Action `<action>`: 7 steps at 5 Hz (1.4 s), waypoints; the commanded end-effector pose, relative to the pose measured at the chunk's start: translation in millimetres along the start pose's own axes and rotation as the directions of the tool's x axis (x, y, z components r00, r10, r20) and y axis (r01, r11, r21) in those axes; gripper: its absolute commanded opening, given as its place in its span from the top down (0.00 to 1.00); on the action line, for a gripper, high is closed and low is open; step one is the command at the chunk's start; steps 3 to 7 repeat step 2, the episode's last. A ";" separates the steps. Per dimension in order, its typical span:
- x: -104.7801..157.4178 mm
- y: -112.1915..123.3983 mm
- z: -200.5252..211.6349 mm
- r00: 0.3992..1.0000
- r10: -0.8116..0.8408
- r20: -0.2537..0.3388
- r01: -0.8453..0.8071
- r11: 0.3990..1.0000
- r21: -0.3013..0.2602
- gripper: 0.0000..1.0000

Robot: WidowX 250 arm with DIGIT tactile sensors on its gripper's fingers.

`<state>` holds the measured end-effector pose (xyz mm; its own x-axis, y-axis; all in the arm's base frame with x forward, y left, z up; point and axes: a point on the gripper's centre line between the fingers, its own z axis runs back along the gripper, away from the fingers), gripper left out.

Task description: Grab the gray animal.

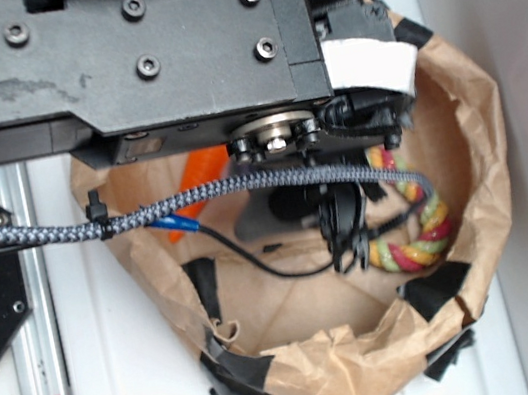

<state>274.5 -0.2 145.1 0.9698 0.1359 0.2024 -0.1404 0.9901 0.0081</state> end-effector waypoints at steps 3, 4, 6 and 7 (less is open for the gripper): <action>-23.3 0.8 13.8 0.994 0.021 0.110 -0.043 0.979 0.199 1.00; -23.3 0.8 13.8 0.994 0.021 0.110 -0.043 0.979 0.199 1.00; -23.3 0.8 13.8 0.994 0.021 0.110 -0.043 0.979 0.199 1.00; -23.3 0.8 13.8 0.994 0.021 0.110 -0.043 0.979 0.199 1.00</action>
